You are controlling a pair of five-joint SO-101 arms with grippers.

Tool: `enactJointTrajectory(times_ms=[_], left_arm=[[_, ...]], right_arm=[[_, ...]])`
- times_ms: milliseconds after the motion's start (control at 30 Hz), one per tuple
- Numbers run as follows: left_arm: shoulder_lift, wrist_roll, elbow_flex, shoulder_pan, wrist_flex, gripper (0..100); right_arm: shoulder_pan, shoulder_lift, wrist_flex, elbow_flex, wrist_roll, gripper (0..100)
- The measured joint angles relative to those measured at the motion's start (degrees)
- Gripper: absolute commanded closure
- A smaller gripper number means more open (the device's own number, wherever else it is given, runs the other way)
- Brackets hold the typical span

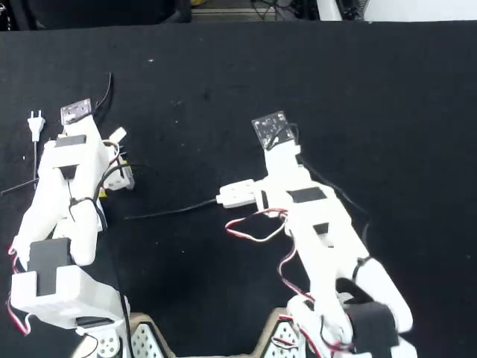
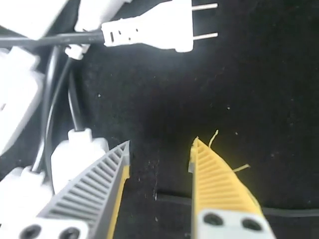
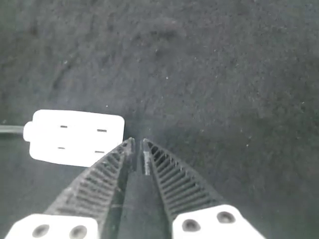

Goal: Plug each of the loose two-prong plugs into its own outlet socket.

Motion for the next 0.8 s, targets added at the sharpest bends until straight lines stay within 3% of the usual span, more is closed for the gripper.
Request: enactJointTrajectory(times_ms=[167, 500, 800], left_arm=[[0.00, 0.00, -1.76, 0.00, 3.08, 80], [0.00, 0.00, -1.85, -3.96, 3.69, 80], [-4.31, -0.09, -1.85, -7.12, 3.69, 80]], right_arm=[[-0.79, 3.60, -0.44, -0.35, 0.00, 98.8], [-10.20, 4.22, -2.55, -0.35, 0.00, 98.8], [-3.69, -5.19, 0.35, 0.18, 0.00, 98.7]])
